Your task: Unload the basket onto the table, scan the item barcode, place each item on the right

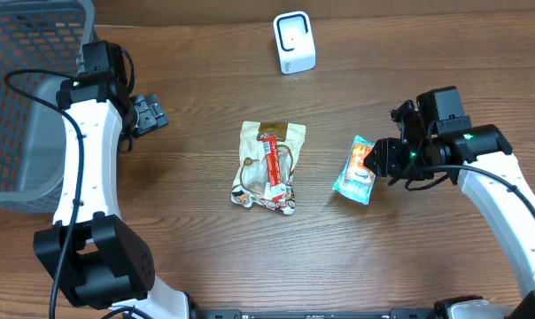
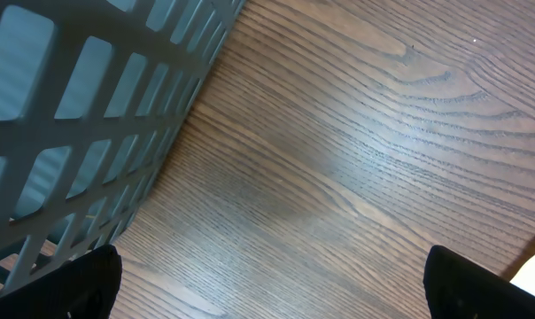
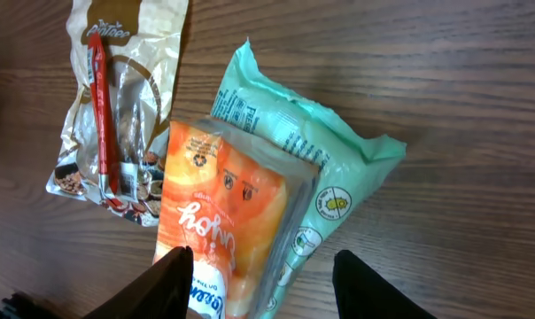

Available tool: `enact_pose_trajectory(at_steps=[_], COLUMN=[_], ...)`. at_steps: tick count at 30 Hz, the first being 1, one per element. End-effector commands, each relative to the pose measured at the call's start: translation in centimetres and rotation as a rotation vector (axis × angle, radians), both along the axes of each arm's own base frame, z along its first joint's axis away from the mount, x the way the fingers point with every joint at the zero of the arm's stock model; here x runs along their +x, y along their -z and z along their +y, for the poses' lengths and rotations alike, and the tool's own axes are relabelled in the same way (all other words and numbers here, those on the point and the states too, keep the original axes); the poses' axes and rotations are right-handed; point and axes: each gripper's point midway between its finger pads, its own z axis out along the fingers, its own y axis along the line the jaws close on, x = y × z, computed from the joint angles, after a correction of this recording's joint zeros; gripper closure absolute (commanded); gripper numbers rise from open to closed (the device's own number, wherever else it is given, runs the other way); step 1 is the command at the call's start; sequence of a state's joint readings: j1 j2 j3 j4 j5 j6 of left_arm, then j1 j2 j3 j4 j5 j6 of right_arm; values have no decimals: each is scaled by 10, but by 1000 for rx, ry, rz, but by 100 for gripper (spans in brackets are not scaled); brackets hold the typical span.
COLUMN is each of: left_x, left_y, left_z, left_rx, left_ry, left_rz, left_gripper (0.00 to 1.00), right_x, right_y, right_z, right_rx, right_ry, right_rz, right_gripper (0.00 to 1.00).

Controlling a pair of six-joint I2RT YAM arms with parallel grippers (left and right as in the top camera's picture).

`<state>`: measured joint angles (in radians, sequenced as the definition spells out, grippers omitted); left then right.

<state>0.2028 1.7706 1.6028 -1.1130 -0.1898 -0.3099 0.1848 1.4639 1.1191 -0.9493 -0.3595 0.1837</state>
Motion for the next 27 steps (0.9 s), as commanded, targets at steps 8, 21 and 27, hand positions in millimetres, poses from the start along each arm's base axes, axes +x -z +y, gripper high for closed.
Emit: enact_pose_trajectory(at_steps=[8, 21, 27], left_x=[2, 2, 2], left_y=[-15, -15, -15], left_z=[-2, -2, -2], left_rx=[6, 6, 6], left_ry=[22, 22, 22], left_rz=[-37, -37, -37], left_gripper=[0, 0, 0], right_x=[3, -1, 13], right_y=[0, 0, 4], right_z=[3, 18, -7], right_rx=[16, 20, -122], right_ry=[37, 19, 165], right_rz=[5, 8, -33], right_gripper=[52, 62, 63])
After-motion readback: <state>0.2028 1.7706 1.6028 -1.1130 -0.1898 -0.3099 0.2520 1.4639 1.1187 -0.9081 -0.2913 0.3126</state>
